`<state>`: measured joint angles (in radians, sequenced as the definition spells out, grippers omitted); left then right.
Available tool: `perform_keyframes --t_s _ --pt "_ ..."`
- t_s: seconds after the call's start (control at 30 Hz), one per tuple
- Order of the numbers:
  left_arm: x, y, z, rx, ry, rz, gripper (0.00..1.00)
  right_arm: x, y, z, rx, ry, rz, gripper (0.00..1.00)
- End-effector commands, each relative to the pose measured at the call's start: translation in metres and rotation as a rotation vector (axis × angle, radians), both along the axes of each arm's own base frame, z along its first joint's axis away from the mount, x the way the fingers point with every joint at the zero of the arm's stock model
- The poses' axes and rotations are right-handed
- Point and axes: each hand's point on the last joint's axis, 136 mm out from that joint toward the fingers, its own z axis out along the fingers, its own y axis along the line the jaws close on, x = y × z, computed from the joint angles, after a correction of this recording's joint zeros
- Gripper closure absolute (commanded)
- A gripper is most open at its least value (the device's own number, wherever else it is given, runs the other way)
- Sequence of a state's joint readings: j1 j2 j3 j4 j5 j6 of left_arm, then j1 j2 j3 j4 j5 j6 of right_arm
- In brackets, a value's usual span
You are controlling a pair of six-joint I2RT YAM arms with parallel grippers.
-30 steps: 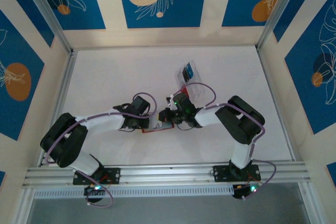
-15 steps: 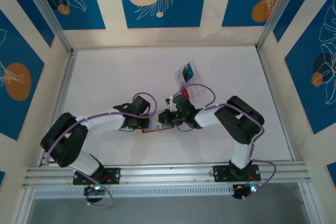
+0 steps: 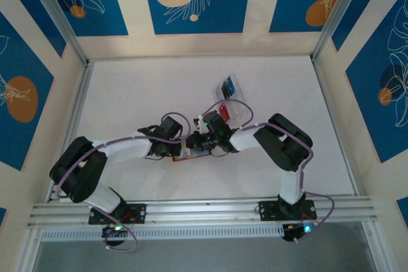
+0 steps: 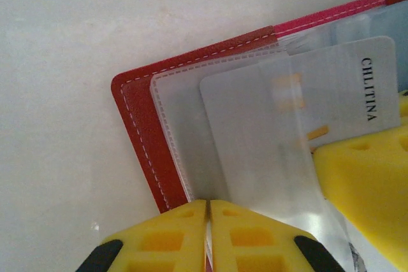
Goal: Put the credit cards into the card holder
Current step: Insert the credit card into the card slot.
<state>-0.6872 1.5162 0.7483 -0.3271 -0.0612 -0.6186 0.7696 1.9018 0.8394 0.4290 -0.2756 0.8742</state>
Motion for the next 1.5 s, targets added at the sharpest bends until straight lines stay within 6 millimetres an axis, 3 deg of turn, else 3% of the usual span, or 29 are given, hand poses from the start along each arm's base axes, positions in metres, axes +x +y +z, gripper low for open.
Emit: perform_keyframes --t_s 0.0,0.27,0.57,0.63,0.8,0.9,1.23,1.47 --pt "-0.01 0.015 -0.015 0.064 0.054 0.016 0.91 -0.023 -0.017 -0.031 -0.138 0.072 0.028 0.91" --pt "-0.012 0.017 -0.017 0.066 0.053 0.018 0.91 -0.032 -0.034 -0.011 -0.219 0.062 0.058 0.68" --pt "-0.013 0.017 -0.018 0.06 0.052 0.02 0.91 -0.028 -0.036 0.013 -0.257 0.041 0.086 0.64" --pt "-0.013 0.018 -0.018 0.061 0.052 0.02 0.91 -0.025 -0.04 0.012 -0.297 0.035 0.075 0.68" --pt "-0.013 0.017 -0.018 0.057 0.052 0.018 0.91 -0.015 -0.041 0.011 -0.349 0.014 0.072 0.92" --pt "-0.014 0.018 -0.018 0.057 0.051 0.019 0.91 -0.01 -0.04 0.009 -0.376 0.008 0.069 0.99" --pt "-0.014 0.016 -0.018 0.047 0.052 0.018 0.91 -0.001 -0.037 -0.006 -0.451 0.013 0.063 1.0" --pt "-0.014 0.016 -0.018 0.045 0.049 0.016 0.91 -0.004 -0.02 -0.004 -0.402 0.019 0.094 1.0"
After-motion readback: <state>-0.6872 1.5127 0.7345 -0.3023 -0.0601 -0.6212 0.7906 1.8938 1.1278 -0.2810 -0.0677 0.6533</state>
